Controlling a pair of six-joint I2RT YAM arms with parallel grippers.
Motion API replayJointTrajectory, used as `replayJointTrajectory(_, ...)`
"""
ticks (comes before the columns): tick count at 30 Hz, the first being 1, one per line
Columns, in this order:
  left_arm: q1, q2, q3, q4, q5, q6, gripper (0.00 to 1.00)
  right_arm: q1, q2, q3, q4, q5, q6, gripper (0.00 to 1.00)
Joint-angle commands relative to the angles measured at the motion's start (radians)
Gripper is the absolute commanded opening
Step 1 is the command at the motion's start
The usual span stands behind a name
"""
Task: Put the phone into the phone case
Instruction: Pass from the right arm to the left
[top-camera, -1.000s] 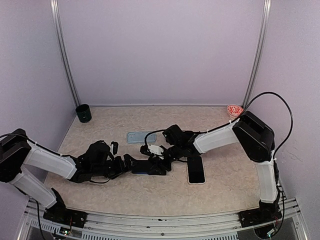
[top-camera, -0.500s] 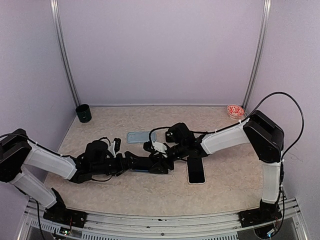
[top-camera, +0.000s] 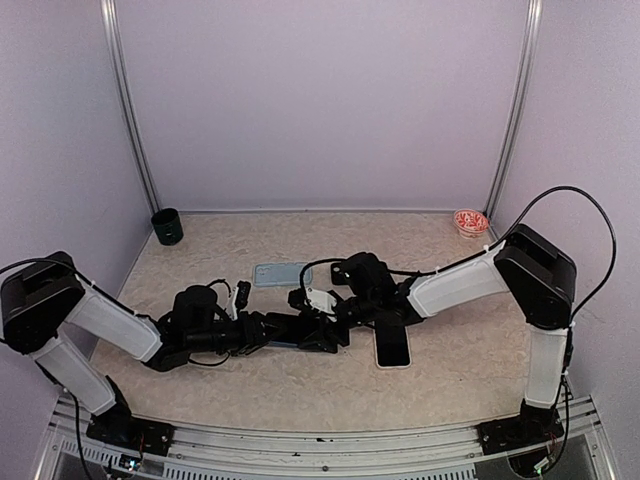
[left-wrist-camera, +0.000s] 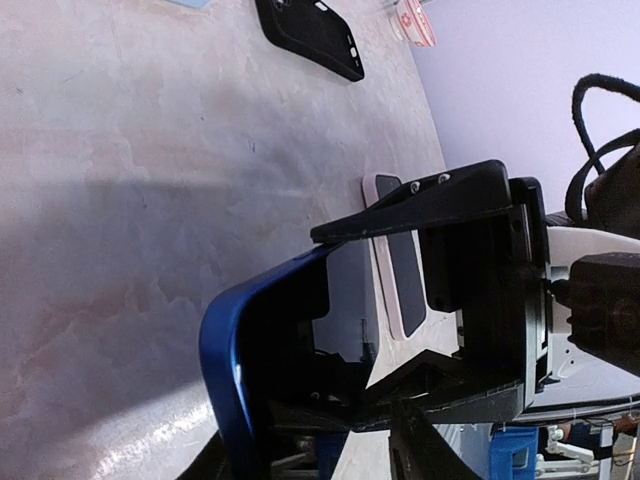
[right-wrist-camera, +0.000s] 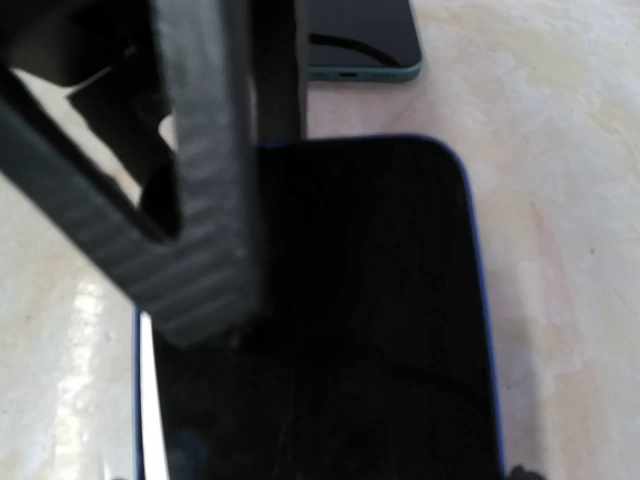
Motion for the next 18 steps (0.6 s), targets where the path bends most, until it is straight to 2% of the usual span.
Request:
replayJointTrajectory(1,-0.01,0.021,-0.011,0.114,0.052,-0.01,0.36,0.022,-0.056,-0.023,0.082,0.05,-0.003,0.63)
replayJointTrajectory(4,-0.012,0.022,-0.013,0.117,0.05,-0.011,0.25,0.028,-0.075,-0.045,0.105,0.066,-0.004,0.63)
replayJointTrajectory(11,-0.014,0.01,-0.02,0.114,0.043,-0.009,0.13,0.03,-0.105,-0.081,0.137,0.097,-0.008,0.64)
replayJointTrajectory(18,-0.017,0.003,-0.023,0.116,0.038,-0.004,0.01,0.029,-0.123,-0.105,0.165,0.121,0.001,0.69)
